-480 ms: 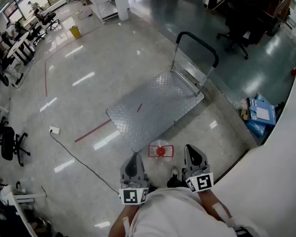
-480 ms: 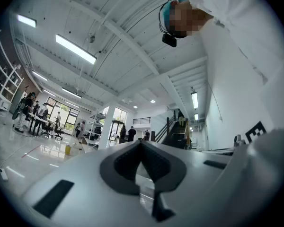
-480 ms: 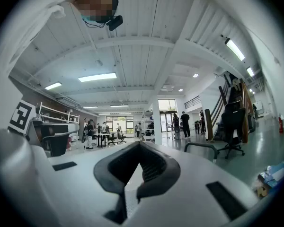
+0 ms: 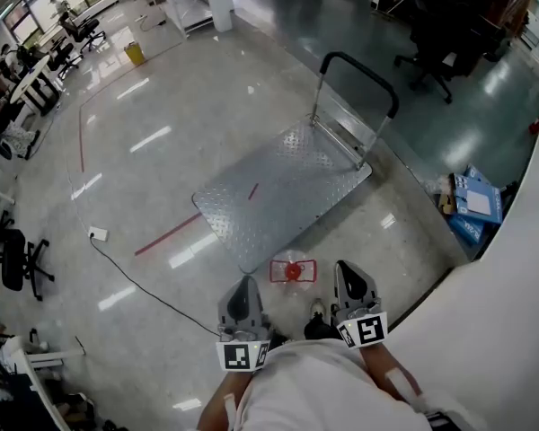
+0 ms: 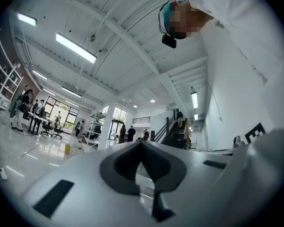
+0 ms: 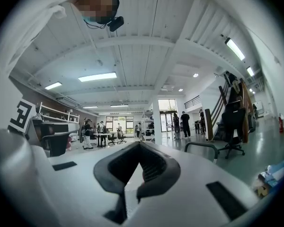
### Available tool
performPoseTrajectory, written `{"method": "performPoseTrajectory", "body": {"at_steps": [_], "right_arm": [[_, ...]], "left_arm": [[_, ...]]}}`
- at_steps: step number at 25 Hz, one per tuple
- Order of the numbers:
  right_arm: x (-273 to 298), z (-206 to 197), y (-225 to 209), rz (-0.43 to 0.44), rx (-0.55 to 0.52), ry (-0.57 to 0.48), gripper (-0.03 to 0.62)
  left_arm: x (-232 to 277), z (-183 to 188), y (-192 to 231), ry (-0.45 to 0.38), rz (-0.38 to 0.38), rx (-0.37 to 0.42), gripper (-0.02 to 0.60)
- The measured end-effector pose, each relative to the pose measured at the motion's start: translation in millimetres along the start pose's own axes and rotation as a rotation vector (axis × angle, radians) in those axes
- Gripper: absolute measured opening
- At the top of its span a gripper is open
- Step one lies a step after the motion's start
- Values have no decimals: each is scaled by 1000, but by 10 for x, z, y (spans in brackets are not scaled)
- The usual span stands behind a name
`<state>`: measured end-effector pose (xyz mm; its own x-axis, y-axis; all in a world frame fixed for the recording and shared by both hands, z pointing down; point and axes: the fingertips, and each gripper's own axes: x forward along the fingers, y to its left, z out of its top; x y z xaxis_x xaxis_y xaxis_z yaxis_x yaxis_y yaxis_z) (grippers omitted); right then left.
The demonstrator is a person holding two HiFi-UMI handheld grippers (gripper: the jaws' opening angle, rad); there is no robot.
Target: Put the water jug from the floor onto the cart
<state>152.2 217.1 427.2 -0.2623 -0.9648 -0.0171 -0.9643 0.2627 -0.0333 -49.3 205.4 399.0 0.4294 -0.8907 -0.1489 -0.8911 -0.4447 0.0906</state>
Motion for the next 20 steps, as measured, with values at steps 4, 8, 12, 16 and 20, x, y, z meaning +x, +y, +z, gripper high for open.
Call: {"method": "performPoseTrajectory", "body": {"at_steps": [4, 8, 12, 16, 20], "right_arm": [[64, -152, 22, 0, -13, 35, 12], [238, -497, 66, 22, -34, 130, 12], [414, -862, 91, 44, -27, 185, 12], [576, -1525, 95, 51, -4, 333, 12], [720, -2435, 141, 87, -8, 609, 12]], "left_arm": [[-8, -10, 8, 1, -5, 2, 3], [24, -19, 20, 8, -12, -3, 3], [91, -70, 58, 17, -13, -17, 3], [174, -169, 136, 31, -11, -27, 3], [260, -258, 203, 45, -9, -26, 3]]}}
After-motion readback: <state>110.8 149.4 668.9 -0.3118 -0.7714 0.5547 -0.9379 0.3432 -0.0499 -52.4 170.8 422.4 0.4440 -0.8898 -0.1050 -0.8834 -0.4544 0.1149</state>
